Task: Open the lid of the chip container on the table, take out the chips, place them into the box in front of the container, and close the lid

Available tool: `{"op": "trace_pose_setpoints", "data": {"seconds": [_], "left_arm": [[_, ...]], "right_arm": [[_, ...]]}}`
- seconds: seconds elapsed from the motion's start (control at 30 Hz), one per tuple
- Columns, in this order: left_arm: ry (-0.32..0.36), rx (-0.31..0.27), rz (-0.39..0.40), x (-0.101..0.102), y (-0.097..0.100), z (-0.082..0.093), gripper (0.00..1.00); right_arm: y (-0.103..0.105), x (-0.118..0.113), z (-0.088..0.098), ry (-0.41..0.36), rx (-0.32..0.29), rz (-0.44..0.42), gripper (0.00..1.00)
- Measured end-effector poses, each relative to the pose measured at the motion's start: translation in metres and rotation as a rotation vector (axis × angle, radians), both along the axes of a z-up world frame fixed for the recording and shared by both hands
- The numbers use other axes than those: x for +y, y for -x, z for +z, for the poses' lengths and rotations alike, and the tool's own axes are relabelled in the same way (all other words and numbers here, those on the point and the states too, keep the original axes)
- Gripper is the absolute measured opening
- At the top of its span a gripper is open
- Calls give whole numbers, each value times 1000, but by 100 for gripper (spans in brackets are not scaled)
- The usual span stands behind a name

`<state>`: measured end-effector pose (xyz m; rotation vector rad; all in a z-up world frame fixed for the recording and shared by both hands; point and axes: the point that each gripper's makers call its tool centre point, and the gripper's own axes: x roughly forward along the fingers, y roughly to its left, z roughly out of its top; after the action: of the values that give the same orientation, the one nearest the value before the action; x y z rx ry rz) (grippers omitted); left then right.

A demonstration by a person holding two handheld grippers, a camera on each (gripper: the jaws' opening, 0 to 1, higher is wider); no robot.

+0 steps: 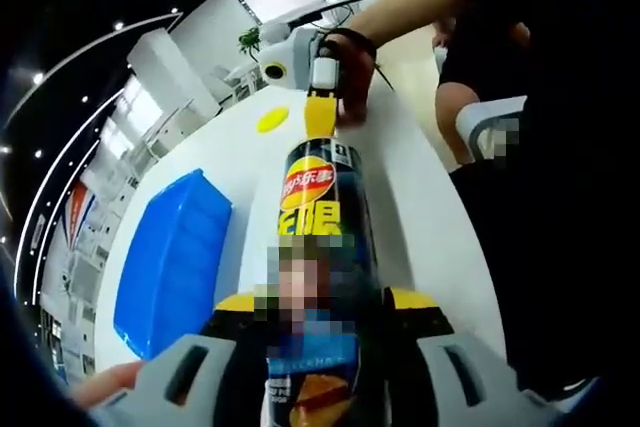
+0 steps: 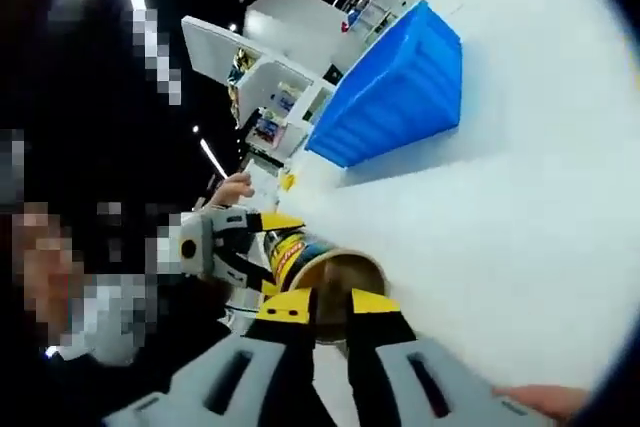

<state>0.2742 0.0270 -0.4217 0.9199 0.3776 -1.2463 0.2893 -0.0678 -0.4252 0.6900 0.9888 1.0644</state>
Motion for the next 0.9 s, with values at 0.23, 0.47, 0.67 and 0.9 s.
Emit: {"op": "trace_pose_setpoints", "data": {"seconds": [0.23, 0.47, 0.67, 0.9], "left_arm": [[-45, -59, 0, 0, 0, -4, 46], [-80, -95, -11, 2, -1, -6, 47], [-81, -104, -10, 1, -3, -6, 47], [-65, -113, 5, 3, -6, -6, 47]], "right_arm": [[3, 9, -1, 19, 71, 36, 1], [-1, -6, 4, 404, -171, -10, 0], [-2, -11, 8, 666, -336, -39, 0], [-8, -43, 4, 816, -389, -72, 0]]}}
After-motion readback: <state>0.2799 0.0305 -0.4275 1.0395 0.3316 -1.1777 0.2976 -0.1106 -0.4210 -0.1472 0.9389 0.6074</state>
